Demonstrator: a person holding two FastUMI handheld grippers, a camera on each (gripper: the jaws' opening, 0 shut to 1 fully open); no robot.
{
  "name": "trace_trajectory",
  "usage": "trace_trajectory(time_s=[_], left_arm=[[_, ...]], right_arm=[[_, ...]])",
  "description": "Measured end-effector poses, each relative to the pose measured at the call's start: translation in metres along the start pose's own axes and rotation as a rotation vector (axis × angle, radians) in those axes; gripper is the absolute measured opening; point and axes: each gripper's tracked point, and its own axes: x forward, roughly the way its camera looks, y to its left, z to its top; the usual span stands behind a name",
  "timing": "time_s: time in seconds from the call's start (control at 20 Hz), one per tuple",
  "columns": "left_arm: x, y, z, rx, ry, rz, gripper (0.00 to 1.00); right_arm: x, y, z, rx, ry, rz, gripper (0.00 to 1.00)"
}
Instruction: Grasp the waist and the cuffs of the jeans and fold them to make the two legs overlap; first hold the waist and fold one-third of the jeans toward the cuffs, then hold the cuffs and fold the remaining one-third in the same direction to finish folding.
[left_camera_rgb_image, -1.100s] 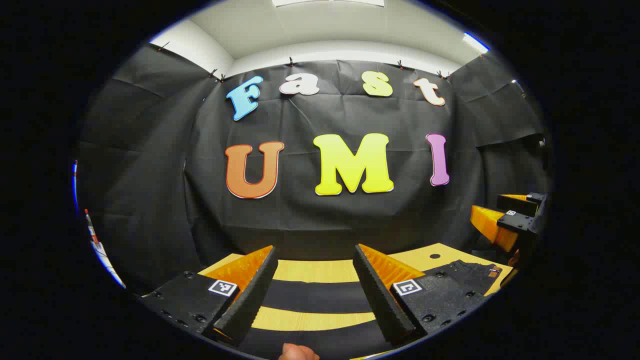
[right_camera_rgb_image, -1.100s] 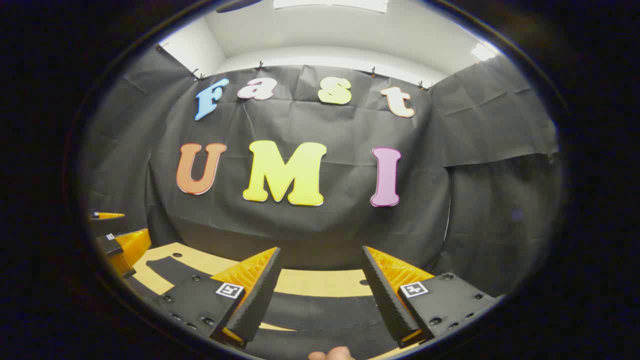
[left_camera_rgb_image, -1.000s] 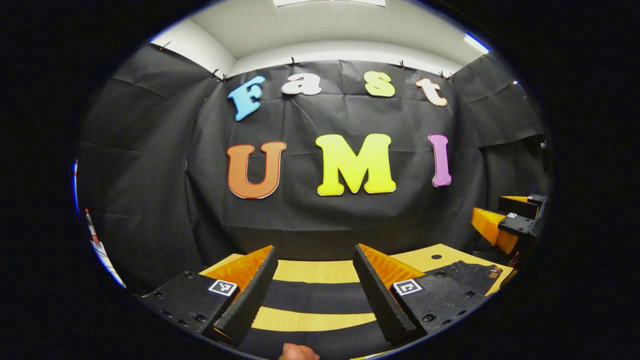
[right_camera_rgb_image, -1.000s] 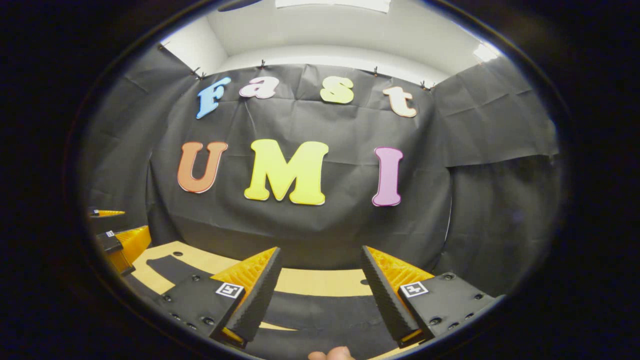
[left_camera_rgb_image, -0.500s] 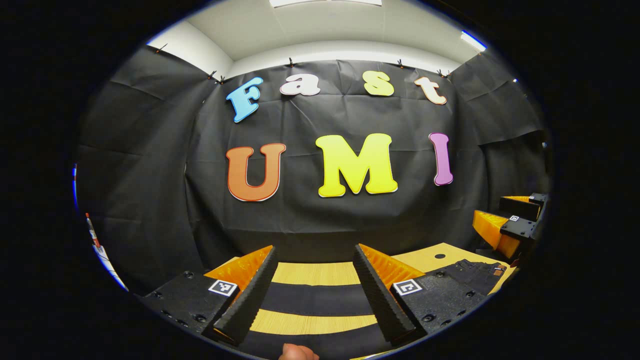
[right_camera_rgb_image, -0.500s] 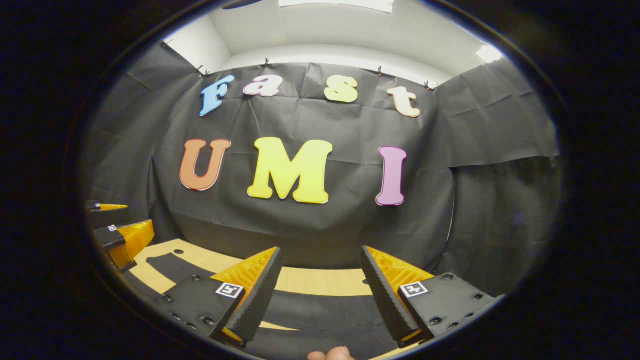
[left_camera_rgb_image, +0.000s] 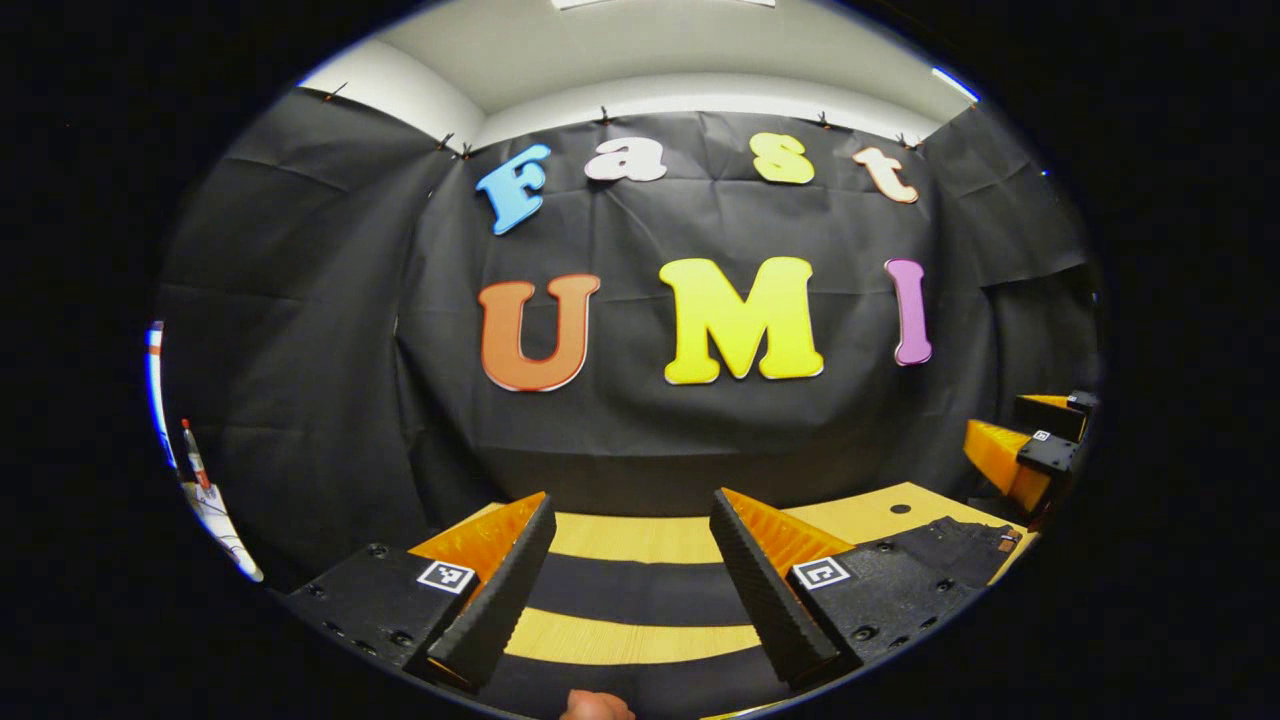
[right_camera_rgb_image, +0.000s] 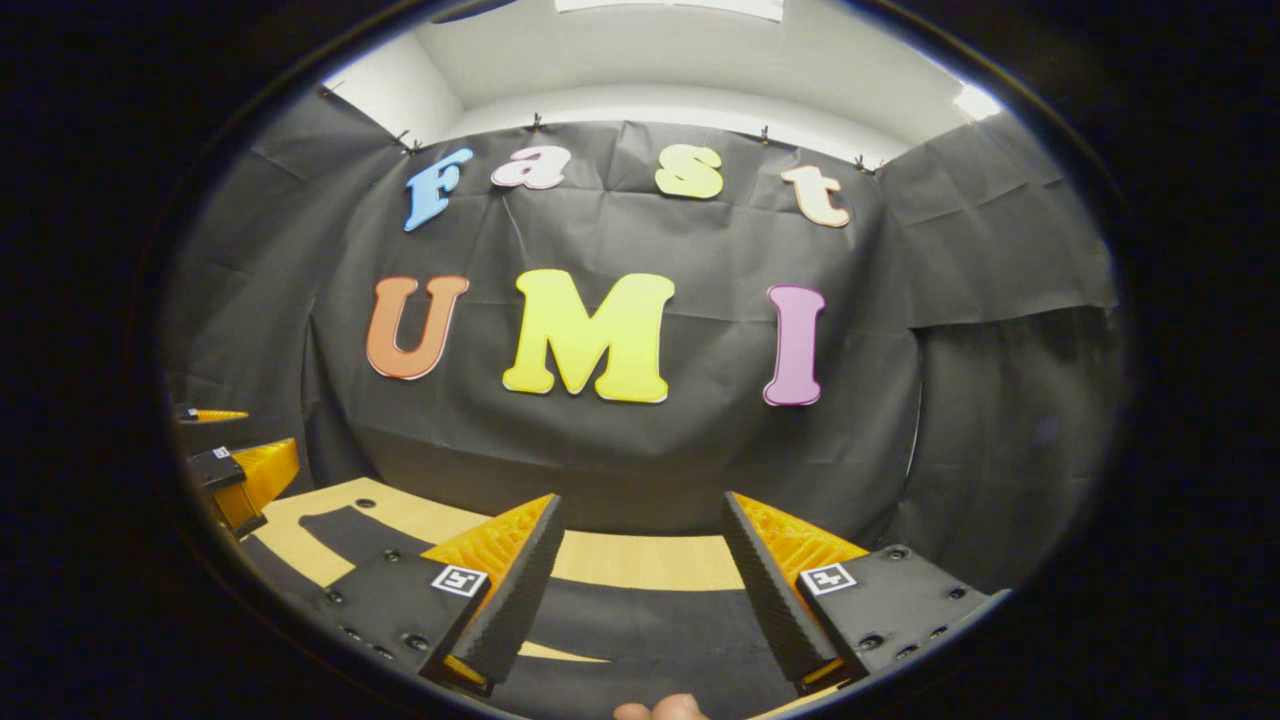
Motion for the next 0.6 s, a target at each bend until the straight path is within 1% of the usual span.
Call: trace_trajectory(time_s=[0.05, 0.1, 0.2, 0.25, 0.35, 0.4, 0.45, 0.5, 0.55, 0.6], left_arm=[[-0.003, 0.013, -0.007, -0.047, 0.03, 0.02, 0.99], [-0.006, 0.028, -0.019, -0.114, 0.071, 0.047, 0.99], [-0.019, 0.054, -0.049, -0.302, 0.178, 0.105, 0.99], [-0.03, 0.07, -0.072, -0.412, 0.245, 0.153, 0.99], [-0.052, 0.099, -0.115, -0.661, 0.358, 0.276, 0.99], [-0.067, 0.113, -0.134, -0.765, 0.396, 0.352, 0.99], [-0.082, 0.125, -0.15, -0.845, 0.432, 0.417, 0.99], [-0.097, 0.134, -0.163, -0.894, 0.459, 0.479, 0.99], [-0.11, 0.141, -0.171, -0.923, 0.474, 0.521, 0.99], [-0.121, 0.145, -0.178, -0.949, 0.488, 0.559, 0.99]], right_arm=[[0.001, 0.002, 0.0, -0.005, -0.001, 0.008, 0.95], [0.001, 0.003, -0.002, -0.012, 0.002, 0.014, 0.95], [0.004, 0.005, -0.006, -0.022, 0.013, 0.029, 0.95], [0.006, 0.006, -0.007, -0.026, 0.019, 0.036, 0.95], [0.009, 0.009, -0.009, -0.03, 0.027, 0.049, 0.95], [0.01, 0.01, -0.009, -0.033, 0.029, 0.053, 0.95], [0.012, 0.013, -0.009, -0.036, 0.03, 0.06, 0.95], [0.014, 0.015, -0.01, -0.038, 0.033, 0.066, 0.95], [0.016, 0.018, -0.01, -0.041, 0.034, 0.073, 0.95], [0.018, 0.021, -0.012, -0.045, 0.037, 0.079, 0.97]])
